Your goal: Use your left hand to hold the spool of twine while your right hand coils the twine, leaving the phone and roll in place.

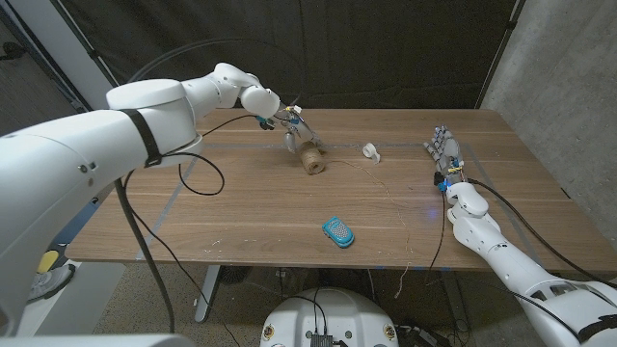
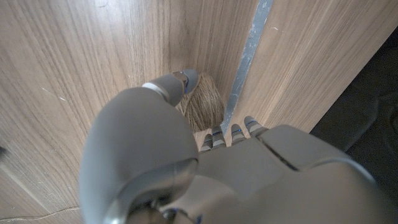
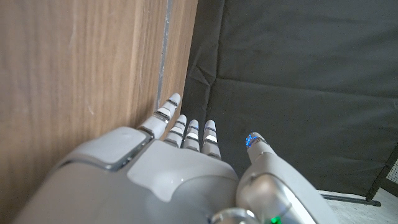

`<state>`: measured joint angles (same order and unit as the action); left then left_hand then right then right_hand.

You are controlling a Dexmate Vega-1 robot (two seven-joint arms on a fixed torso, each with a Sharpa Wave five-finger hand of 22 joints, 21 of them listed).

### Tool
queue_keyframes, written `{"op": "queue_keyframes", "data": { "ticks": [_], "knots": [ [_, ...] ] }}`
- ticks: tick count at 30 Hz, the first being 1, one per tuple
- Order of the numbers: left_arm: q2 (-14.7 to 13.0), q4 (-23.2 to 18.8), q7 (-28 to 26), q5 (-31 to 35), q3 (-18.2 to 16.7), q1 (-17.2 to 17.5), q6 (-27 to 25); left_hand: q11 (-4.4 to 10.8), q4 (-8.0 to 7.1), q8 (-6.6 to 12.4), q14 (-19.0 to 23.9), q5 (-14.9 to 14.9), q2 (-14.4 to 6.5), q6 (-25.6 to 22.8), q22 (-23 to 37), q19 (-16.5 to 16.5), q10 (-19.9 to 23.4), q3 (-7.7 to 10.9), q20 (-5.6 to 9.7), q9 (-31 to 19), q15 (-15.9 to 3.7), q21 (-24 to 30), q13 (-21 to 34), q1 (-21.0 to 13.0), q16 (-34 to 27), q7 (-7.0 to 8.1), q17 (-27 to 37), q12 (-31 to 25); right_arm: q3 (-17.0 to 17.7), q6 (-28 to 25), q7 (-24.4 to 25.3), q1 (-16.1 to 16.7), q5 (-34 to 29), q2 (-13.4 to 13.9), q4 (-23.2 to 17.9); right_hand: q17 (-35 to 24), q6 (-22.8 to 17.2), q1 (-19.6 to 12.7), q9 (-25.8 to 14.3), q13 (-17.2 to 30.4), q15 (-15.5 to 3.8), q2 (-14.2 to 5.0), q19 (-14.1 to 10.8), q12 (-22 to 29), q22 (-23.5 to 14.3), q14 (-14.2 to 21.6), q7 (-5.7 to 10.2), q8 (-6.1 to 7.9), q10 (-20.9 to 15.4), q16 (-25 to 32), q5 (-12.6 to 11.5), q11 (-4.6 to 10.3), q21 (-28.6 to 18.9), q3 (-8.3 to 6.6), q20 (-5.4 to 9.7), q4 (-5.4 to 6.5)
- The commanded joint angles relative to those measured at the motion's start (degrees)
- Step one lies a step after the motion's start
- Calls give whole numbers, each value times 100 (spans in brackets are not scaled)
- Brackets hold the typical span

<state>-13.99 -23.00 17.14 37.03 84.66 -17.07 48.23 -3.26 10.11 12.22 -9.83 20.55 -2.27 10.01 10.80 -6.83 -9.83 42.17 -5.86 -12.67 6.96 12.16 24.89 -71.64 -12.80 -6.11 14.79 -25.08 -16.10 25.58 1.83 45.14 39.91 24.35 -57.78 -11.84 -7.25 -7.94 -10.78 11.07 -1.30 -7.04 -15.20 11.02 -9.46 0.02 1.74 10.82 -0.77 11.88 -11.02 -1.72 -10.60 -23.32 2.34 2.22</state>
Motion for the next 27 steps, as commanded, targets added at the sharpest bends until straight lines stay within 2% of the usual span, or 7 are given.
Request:
{"op": "queue_keyframes", "data": {
  "ticks": [1,13,21,27],
  "knots": [
    [-52,-66,-210,173,-13,40,44,4,-3,50,0,-24,-22,135,26,47,-439,-49,-4,-32,19,26,71,-110,-56,30,42,-95,3,-57,-25,17,25,10,10,-24,30,-44,-25,28,-1,-112,44,28,-35,-7,5,26,1,17,12,-51,-39,-27,33,-26],
    [-9,-55,-236,265,2,88,47,-21,-4,43,-16,-57,-47,180,34,35,-540,-116,-12,-57,35,22,164,-177,-66,16,76,-156,35,-74,8,128,65,30,-38,-29,42,-29,-25,28,16,-109,50,24,-35,-15,20,23,22,16,14,-71,-38,-21,-4,-16],
    [8,-3,-464,346,55,115,27,4,-6,63,23,-80,-51,148,38,66,-532,-169,-14,-72,14,35,219,-210,-94,18,99,-222,50,-79,42,191,74,39,-73,-29,46,-29,-25,28,25,-110,51,27,-36,-14,23,24,22,17,13,-62,-40,-23,-9,-17],
    [-19,17,-806,459,135,139,-33,0,1,84,58,-96,-49,104,42,89,-505,-200,-17,-83,7,44,256,-242,-115,42,115,-276,58,-60,43,218,80,35,-42,-38,43,-32,-26,29,2,-205,64,33,-37,-17,64,26,16,23,0,-36,-37,-66,17,15]
  ]
}}
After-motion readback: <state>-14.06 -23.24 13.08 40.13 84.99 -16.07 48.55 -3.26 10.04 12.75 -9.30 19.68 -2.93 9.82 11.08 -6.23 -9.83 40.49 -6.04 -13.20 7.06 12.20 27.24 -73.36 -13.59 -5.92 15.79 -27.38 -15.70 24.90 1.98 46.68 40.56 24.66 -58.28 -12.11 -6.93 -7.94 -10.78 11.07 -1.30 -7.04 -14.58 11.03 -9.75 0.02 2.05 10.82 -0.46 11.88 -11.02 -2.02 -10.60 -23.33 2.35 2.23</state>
